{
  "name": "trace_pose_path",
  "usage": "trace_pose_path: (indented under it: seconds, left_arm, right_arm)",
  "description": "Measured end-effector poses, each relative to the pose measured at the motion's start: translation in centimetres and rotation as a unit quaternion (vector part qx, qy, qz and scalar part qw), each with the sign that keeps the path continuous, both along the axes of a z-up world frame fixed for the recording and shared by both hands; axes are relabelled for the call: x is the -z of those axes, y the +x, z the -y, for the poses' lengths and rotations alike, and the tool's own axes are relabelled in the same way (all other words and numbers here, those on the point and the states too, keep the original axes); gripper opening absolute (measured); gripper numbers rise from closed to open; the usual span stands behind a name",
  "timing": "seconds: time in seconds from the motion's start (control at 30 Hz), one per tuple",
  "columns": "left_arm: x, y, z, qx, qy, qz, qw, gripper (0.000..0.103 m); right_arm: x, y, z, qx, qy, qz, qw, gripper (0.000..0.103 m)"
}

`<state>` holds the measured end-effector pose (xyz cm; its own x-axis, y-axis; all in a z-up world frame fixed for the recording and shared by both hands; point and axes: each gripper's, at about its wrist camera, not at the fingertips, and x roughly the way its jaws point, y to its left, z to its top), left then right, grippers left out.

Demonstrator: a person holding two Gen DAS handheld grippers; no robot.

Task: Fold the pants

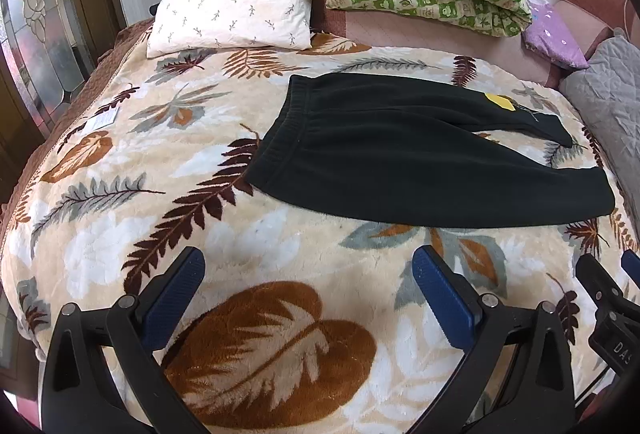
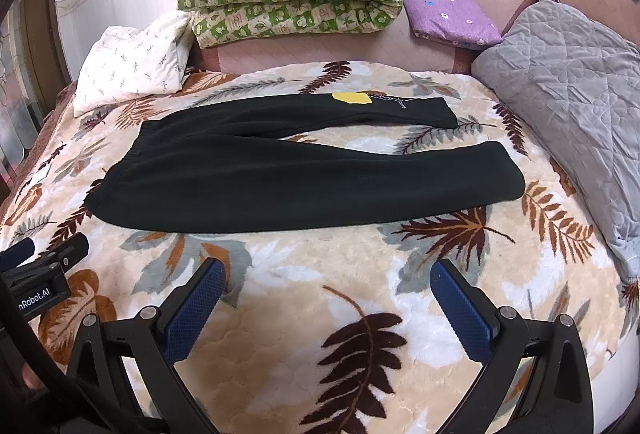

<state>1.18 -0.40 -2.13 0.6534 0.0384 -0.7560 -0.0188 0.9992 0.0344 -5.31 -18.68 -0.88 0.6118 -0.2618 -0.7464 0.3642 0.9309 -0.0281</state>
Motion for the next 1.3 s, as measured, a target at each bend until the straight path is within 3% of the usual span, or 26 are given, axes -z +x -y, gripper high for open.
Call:
trace_pose_path:
  seconds: [1.3]
  left_arm:
    - [0.9, 4.6, 1.8, -0.002, 0.014, -0.029, 0.9995, 0.103]
  right_arm:
    - [0.3, 3.6, 3.0, -0.015, 0.02, -0.019, 1.0, 0.103]
